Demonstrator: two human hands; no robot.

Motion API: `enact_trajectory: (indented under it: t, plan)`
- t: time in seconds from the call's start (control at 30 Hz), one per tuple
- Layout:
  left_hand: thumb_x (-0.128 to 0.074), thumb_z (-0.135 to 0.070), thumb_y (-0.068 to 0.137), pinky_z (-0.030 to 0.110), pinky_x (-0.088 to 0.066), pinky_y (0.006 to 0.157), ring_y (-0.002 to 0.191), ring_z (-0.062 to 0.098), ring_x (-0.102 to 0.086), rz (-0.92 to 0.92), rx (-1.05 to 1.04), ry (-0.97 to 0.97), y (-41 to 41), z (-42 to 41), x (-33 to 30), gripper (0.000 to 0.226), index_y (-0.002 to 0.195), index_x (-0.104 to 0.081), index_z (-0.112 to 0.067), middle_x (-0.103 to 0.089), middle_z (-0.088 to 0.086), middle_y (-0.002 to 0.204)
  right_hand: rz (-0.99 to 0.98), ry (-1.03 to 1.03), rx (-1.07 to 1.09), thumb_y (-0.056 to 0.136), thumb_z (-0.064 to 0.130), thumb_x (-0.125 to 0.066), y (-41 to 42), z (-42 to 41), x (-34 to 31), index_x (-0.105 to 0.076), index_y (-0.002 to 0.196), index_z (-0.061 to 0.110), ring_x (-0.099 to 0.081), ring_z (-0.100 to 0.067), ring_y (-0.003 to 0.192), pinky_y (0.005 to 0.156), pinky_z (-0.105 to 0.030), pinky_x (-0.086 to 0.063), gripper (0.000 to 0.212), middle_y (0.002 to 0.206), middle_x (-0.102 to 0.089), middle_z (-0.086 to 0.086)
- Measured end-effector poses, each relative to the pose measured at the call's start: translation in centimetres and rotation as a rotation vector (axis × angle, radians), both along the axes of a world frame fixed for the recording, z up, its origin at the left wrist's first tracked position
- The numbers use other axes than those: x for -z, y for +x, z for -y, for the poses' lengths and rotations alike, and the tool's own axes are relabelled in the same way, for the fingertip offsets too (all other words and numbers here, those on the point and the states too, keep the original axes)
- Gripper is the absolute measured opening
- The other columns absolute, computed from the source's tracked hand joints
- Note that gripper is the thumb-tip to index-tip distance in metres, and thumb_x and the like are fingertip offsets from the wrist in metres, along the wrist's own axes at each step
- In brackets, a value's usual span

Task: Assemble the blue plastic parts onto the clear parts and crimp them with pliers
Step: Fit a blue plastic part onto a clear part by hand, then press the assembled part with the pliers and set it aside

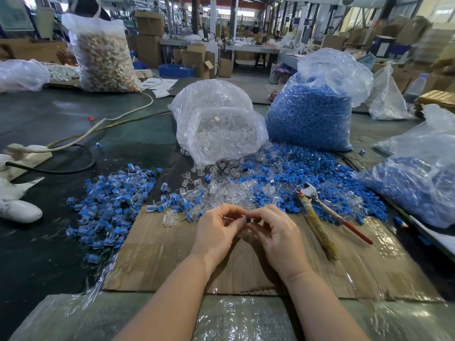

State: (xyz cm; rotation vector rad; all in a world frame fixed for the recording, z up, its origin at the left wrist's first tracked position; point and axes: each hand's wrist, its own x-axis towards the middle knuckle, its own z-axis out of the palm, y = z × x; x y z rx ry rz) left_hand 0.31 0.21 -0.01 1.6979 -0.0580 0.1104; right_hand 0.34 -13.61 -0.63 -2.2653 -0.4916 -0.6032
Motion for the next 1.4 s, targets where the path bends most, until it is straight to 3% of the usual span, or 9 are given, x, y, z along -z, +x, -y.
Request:
enact_trajectory:
  t: [0.37,0.53,0.67,0.8,0.93,1.1,1.23,1.3,1.4]
  plan:
    - [-0.066,-0.001,0.082,0.015,-0.052,0.065,0.074,0.012,-0.068,0.001,-0.019,0.033,0.1,0.1,0.0,0.014,0.088,-0.070,-0.013,-0.071,0.004,0.081,-0.048,-0.010,0.018,0.080,0.018,-0.072,-0.1,-0.1,-0.1,-0.071,0.093,0.020,-0.052,-0.007,0.078,0.070,-0.028,-0.048,0.013,0.083,-0.059,0.011]
    - [-0.067,-0.002,0.082,0.018,-0.054,0.067,0.077,0.019,-0.069,-0.044,-0.050,-0.019,0.2,0.2,0.1,0.011,0.088,-0.069,-0.012,-0.071,0.009,0.082,-0.022,-0.082,0.290,0.081,0.024,-0.071,0.1,0.5,-0.6,-0.066,0.105,0.015,-0.054,-0.019,0.095,0.085,-0.033,-0.039,0.027,0.099,-0.062,0.000]
    - [-0.064,0.001,0.083,0.026,-0.057,0.068,0.075,0.020,-0.069,-0.104,-0.054,-0.139,0.1,0.2,0.1,0.014,0.085,-0.069,-0.012,-0.070,0.010,0.080,-0.390,-0.403,0.775,0.091,0.051,-0.044,0.9,3.2,-1.4,-0.033,0.139,0.021,-0.039,-0.028,0.128,0.107,-0.046,-0.028,0.058,0.138,-0.044,-0.012]
    - [-0.063,0.003,0.083,0.021,-0.056,0.063,0.067,0.014,-0.066,-0.101,-0.073,-0.171,0.4,0.2,-0.1,0.015,0.084,-0.068,-0.011,-0.069,0.008,0.077,-0.763,-0.496,0.858,0.090,0.065,-0.024,1.4,6.3,-1.8,0.000,0.149,0.022,-0.013,-0.034,0.142,0.112,-0.060,-0.008,0.077,0.155,-0.015,-0.014]
    - [-0.062,0.003,0.084,0.017,-0.054,0.060,0.063,0.010,-0.063,-0.126,-0.094,-0.204,0.8,0.2,-0.4,0.015,0.086,-0.066,-0.011,-0.068,0.007,0.077,-0.725,-0.579,0.874,0.092,0.061,-0.028,1.4,6.4,-1.9,-0.014,0.147,0.017,-0.027,-0.036,0.135,0.109,-0.058,-0.015,0.072,0.148,-0.029,-0.016]
    - [-0.060,0.006,0.084,0.021,-0.055,0.059,0.059,0.011,-0.062,-0.190,-0.113,-0.327,1.3,0.1,-0.7,0.014,0.086,-0.064,-0.008,-0.067,0.009,0.073,-0.499,-0.641,0.829,0.093,0.050,-0.037,0.6,5.4,-3.0,-0.044,0.113,0.013,-0.046,-0.031,0.108,0.090,-0.041,-0.038,0.043,0.118,-0.050,-0.013]
    - [-0.060,0.005,0.085,0.022,-0.053,0.056,0.058,0.013,-0.060,-0.240,-0.152,-0.395,1.9,0.1,-0.8,0.011,0.087,-0.063,-0.006,-0.067,0.011,0.073,-0.447,-0.537,0.520,0.096,0.050,-0.027,0.1,4.1,-4.2,-0.046,0.103,0.017,-0.055,-0.018,0.089,0.076,-0.028,-0.048,0.039,0.100,-0.055,-0.002]
    - [-0.061,0.003,0.085,0.019,-0.052,0.051,0.056,0.011,-0.062,-0.266,-0.175,-0.415,2.2,0.1,-0.9,0.010,0.087,-0.063,-0.007,-0.067,0.010,0.073,-0.582,-0.383,0.321,0.097,0.047,-0.030,-0.1,3.1,-4.9,-0.046,0.087,0.019,-0.052,-0.011,0.069,0.057,-0.023,-0.041,0.034,0.083,-0.054,0.003]
    - [-0.061,0.002,0.085,0.018,-0.048,0.044,0.050,0.008,-0.062,-0.289,-0.191,-0.446,2.4,0.2,-1.0,0.010,0.085,-0.063,-0.008,-0.068,0.009,0.071,-0.706,-0.279,0.133,0.099,0.041,-0.033,-0.5,2.0,-6.0,-0.042,0.074,0.018,-0.040,-0.010,0.059,0.052,-0.025,-0.029,0.035,0.072,-0.045,0.004]
